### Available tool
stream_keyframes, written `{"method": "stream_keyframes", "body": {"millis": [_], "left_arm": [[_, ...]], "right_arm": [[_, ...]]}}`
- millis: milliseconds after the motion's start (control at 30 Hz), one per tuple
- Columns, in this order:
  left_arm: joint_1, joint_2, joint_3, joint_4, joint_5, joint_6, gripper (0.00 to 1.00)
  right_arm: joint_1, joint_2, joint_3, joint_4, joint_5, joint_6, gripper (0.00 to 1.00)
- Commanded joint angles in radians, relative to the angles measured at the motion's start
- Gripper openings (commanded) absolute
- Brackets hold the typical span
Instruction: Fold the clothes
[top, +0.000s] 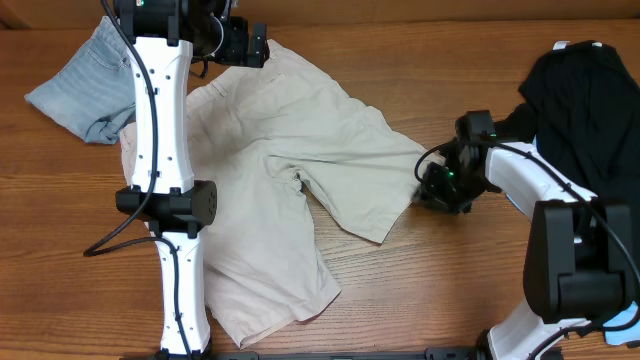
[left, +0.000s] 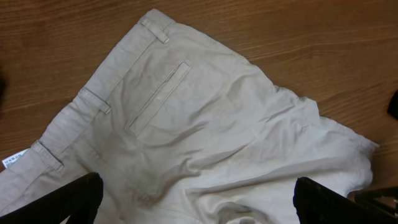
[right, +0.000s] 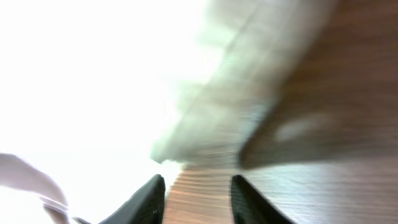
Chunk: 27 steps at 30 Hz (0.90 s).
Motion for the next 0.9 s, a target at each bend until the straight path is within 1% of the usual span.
{"method": "stream_keyframes", "body": {"millis": [0,67,133,267,300,367,567,667,867], "left_arm": [[-0.006,-0.009,0.014,0.003,-0.007,0.038,1.0],[-0.006,-0.009,0.014,0.006,-0.014,0.037,1.0],[-0.007,-0.008,0.013,0.009,-0.032,0.037,1.0],[-0.008,-0.008,0.013,0.008,-0.084,0.037,1.0],[-0.008,-0.008,0.013,0.006,-0.085,0.037,1.0],[-0.008,-0.008,0.013,0.007,-0.085,0.037,1.0],[-0.008,-0.008,0.013,0.007,-0.085,0.037,1.0],[-0.008,-0.008,0.013,0.007,-0.085,0.037,1.0],[-0.008,-0.008,0.013,0.006,-0.084,0.025,1.0]], "right_arm": [[0.075,-0.091,0.019,0.068,-0.1,-0.08,0.51],[0.119,-0.091,0.019,0.099,-0.066,-0.08,0.58],[0.169,-0.079,0.019,0.111,-0.001,-0.075,0.61],[0.272,-0.039,0.015,0.114,0.103,-0.041,0.62],[0.309,-0.023,0.015,0.112,0.135,-0.023,0.62],[0.337,-0.018,0.015,0.111,0.156,-0.023,0.62],[0.356,-0.011,0.01,0.061,0.17,-0.036,0.57],[0.357,0.001,-0.018,0.058,0.169,-0.061,0.57],[0.357,0.01,-0.106,0.064,0.16,-0.051,0.57]]}}
